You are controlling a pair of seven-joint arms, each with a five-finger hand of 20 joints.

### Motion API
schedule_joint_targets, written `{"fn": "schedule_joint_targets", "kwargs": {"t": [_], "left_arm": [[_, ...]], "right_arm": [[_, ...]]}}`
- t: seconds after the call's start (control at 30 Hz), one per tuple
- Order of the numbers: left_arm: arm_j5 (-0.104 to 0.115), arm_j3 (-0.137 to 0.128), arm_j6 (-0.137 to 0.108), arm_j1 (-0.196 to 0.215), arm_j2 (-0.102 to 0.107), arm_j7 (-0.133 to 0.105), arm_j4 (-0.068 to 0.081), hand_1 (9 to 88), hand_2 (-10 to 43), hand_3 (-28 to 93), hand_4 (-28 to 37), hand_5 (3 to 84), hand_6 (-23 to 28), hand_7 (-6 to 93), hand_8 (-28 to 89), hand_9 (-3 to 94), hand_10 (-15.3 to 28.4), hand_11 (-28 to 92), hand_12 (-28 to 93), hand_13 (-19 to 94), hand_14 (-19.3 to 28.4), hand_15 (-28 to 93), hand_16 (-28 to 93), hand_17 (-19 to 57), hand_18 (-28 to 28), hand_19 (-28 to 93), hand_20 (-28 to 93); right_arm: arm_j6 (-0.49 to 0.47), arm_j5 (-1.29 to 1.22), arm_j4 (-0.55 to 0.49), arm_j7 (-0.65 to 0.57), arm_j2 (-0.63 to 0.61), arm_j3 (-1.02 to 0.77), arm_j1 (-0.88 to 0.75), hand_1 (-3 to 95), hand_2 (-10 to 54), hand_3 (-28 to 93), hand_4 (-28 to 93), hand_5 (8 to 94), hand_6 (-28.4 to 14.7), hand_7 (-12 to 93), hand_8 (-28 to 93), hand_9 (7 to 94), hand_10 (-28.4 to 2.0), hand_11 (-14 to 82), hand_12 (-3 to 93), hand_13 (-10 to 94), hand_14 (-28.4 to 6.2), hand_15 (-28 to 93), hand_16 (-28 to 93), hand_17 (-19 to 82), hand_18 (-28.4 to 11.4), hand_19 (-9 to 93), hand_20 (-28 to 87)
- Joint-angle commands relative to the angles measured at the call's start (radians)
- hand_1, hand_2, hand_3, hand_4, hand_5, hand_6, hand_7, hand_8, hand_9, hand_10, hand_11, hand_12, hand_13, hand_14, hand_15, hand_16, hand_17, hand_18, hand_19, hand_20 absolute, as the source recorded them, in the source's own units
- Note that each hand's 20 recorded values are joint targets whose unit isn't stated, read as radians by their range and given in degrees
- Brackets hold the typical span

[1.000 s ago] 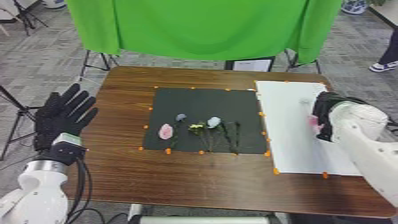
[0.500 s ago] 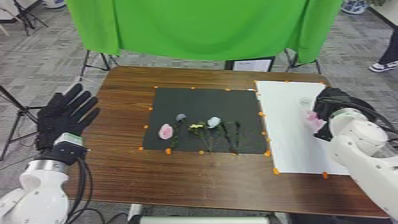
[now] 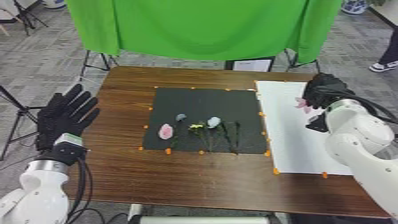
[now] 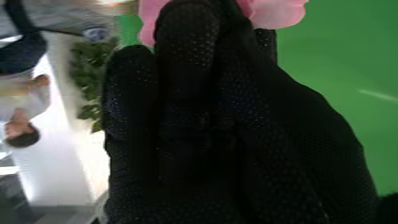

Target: Arrange flowers

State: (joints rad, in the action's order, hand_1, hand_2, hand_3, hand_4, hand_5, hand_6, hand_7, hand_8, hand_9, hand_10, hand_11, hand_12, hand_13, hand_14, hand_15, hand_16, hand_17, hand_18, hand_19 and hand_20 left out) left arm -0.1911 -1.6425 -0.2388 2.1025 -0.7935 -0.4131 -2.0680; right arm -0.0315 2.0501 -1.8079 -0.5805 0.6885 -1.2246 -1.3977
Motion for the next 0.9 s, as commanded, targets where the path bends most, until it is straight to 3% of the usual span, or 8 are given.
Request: {"fn": "schedule_joint_targets", "kwargs": {"t": [0.03,0.13,0.4,0.53,0.6,0.63,0.67,0.9], "left_arm": [[-0.003,-0.012,0.007,0.017,0.002,-0.001,-0.003,27.8,12.5,72,-28.3,42.3,9.5,10.8,-6,33.8,16.1,19,14,22,16.3,33,-5,-7.4,15.2,32,10],[-0.005,-0.004,0.011,0.017,-0.010,0.009,-0.003,27.8,12.5,72,-28.3,42.3,9.5,10.9,-6,33.8,16.2,20,14,22,16.3,33,-5,-7.4,15.2,32,10],[-0.015,0.010,0.014,0.008,-0.019,0.029,0.001,27.8,12.4,72,-28.3,42.3,9.5,11.1,-6,33.8,16.1,20,14,22,16.3,33,-5,-7.4,15.2,32,10],[-0.009,0.018,0.009,0.006,-0.018,0.021,0.000,27.8,12.4,72,-28.3,42.3,9.5,11.1,-6,33.8,16.1,20,14,22,16.3,33,-5,-7.5,15.2,33,10],[-0.008,0.032,0.004,-0.010,-0.018,0.021,0.008,28.0,12.5,72,-28.3,42.3,9.5,11.1,-6,33.8,16.1,20,14,22,16.2,33,-5,-7.5,15.3,33,10],[-0.001,0.044,-0.006,-0.013,-0.013,0.005,0.008,28.1,12.6,72,-28.3,42.3,9.5,11.2,-6,33.8,16.1,20,14,22,16.2,33,-5,-7.5,15.3,33,10],[-0.007,0.045,-0.012,-0.015,-0.017,0.008,0.007,28.3,12.6,72,-28.3,42.3,9.5,11.2,-7,33.8,16.1,20,14,22,16.2,33,-5,-7.5,15.3,33,10],[-0.009,0.032,-0.013,0.001,-0.016,0.000,0.002,28.3,12.3,72,-28.3,42.4,9.4,11.6,-7,33.9,16.0,20,14,22,16.2,33,-5,-7.5,15.3,33,10]], "right_arm": [[-0.348,-0.090,-0.072,0.201,0.122,0.024,0.173,62.5,-9.5,67,-28,71.3,0.8,40,11,85.5,-6.4,16.7,53.7,85,-4.0,31,45,62,-7.2,70,28],[-0.397,-0.082,-0.076,0.223,0.162,0.055,0.206,62.3,-9.5,67,-28,70.7,1.1,41,11,85.0,-6.2,16.6,53.6,85,-3.6,31,45,62,-6.8,70,28],[-0.433,-0.052,0.077,0.232,0.271,0.201,0.295,62.1,-9.5,67,-28,69.6,1.6,42,10,84.3,-6.1,16.8,53.8,84,-3.4,31,45,61,-6.6,71,28],[-0.488,0.001,0.109,0.239,0.302,0.245,0.319,61.9,-9.5,67,-28,69.4,1.7,43,9,84.4,-6.3,17.2,53.7,84,-3.4,32,45,61,-7.1,72,28],[-0.506,0.028,0.124,0.256,0.310,0.252,0.319,62.0,-9.5,67,-28,69.4,1.6,43,8,84.3,-6.4,17.3,53.6,83,-3.4,33,45,59,-7.9,74,29],[-0.505,0.035,0.126,0.255,0.310,0.259,0.318,62.0,-9.5,67,-28,69.3,1.6,43,8,84.3,-6.4,17.4,53.7,83,-3.5,33,46,58,-8.7,76,30],[-0.511,0.045,0.129,0.258,0.314,0.259,0.314,62.1,-9.5,67,-28,69.3,1.6,43,7,84.3,-6.4,17.4,53.7,83,-3.6,33,46,57,-9.3,77,31],[-0.493,0.069,0.135,0.268,0.330,0.271,0.312,61.8,-9.5,67,-28,68.7,1.9,43,5,83.9,-6.4,17.4,53.7,82,-3.6,34,47,52,-11.9,81,32]]}}
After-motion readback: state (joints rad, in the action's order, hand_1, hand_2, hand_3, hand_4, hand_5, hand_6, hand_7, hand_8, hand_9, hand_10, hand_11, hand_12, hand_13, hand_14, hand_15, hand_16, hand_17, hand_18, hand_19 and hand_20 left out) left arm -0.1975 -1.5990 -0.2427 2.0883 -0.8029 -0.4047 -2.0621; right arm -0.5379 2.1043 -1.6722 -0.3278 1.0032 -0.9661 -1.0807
